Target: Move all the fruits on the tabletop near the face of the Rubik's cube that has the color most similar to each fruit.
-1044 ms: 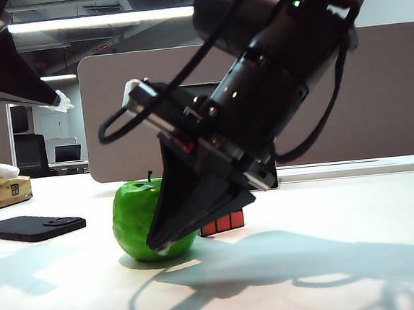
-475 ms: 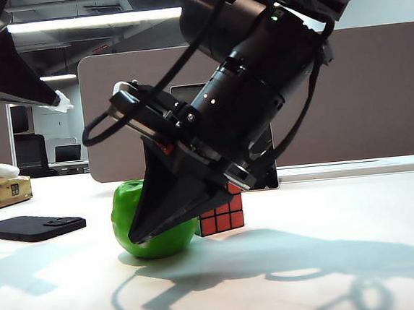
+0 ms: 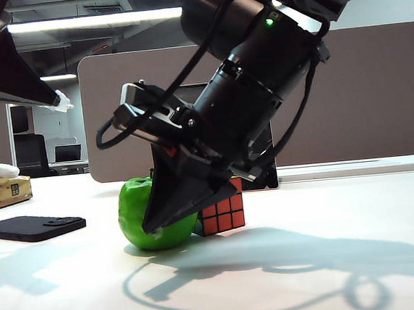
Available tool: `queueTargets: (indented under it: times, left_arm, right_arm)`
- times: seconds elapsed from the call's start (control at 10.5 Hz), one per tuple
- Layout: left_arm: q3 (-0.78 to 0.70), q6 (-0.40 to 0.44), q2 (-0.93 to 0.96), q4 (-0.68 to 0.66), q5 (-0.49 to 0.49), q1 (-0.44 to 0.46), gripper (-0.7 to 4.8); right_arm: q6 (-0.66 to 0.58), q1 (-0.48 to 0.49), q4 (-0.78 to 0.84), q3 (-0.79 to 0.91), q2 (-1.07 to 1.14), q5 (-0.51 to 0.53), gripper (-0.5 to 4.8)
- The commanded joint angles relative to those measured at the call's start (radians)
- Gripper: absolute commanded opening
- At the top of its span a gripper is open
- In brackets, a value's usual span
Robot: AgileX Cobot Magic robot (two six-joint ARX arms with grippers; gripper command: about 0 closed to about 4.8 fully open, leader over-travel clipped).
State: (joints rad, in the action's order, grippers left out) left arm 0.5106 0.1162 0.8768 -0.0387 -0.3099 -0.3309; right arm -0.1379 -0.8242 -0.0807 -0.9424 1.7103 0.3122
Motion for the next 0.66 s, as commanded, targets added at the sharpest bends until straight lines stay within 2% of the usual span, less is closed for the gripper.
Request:
queueTargets:
  times: [0.09,0.28,0.47,0.66]
  left_arm:
    - [0.002,0.003,-0.002,0.01,0.0,0.0,-0.05]
    - [0.002,0.003,-0.002,0.009,0.0,0.0,-0.05]
    - [0.002,0.003,-0.002,0.008,0.0,0.0,-0.05]
    - [0.002,0.003,-0.002,0.008,0.0,0.0,-0.05]
  right_arm:
    - [0.0,0.017,0.037,-0.006,-0.001,-0.019,-0.01]
    - [-0.001,0.018,0.032,-0.006,-0.002,0.017,-0.01]
    - [0.001,0.001,0.036,-0.007,-0.02,0.154,-0.01]
    - [0.003,-0.01,0.064,-0.008,-0.098,0.152,-0.01]
